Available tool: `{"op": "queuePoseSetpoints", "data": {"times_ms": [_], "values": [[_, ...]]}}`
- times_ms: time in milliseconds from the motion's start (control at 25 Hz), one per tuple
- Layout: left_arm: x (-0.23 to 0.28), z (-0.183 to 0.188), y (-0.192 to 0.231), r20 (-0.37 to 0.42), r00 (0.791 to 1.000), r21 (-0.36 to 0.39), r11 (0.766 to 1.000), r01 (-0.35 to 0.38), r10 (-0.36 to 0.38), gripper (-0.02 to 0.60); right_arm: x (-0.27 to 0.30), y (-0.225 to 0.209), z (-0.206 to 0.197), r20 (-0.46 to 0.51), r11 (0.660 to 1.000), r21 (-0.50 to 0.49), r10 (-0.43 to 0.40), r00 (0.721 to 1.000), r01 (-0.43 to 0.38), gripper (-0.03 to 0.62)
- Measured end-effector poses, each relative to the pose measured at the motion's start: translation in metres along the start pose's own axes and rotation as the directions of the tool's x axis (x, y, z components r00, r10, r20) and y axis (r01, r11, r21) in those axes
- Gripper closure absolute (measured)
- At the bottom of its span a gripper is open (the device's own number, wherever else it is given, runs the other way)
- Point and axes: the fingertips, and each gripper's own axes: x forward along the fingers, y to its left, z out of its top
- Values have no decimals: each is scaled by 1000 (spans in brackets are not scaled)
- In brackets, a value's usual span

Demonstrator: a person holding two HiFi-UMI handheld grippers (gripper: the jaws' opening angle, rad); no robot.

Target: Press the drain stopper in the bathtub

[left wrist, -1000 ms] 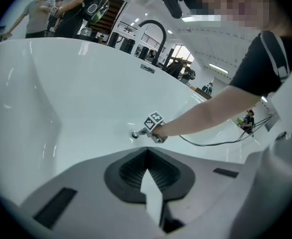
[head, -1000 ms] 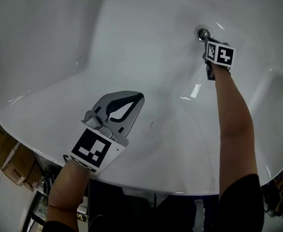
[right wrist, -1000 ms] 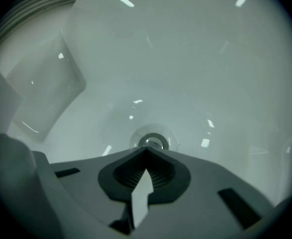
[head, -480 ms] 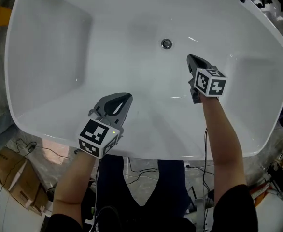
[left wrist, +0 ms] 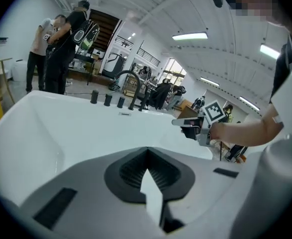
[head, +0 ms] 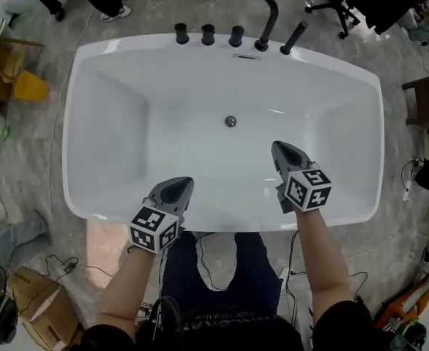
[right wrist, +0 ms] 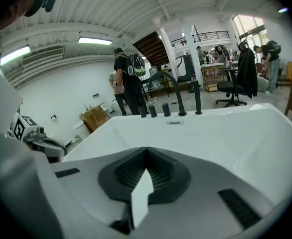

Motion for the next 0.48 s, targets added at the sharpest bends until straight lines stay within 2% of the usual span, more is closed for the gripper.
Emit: {"op": "queuePoseSetpoints", "data": {"times_ms": [200, 360, 480], "values": [[-35, 36, -34, 44, 999, 11, 1000, 24, -24, 577, -70, 43, 43, 108, 999, 16, 32, 994, -33, 582], [-59, 72, -61, 94, 993, 4, 998, 68, -68, 577, -120, 70, 76, 217, 998, 18, 52, 975, -57, 582], [-72, 98, -82, 126, 988, 26, 996, 89, -92, 577, -154, 81, 94, 279, 998, 31, 48, 959, -59, 582]]}}
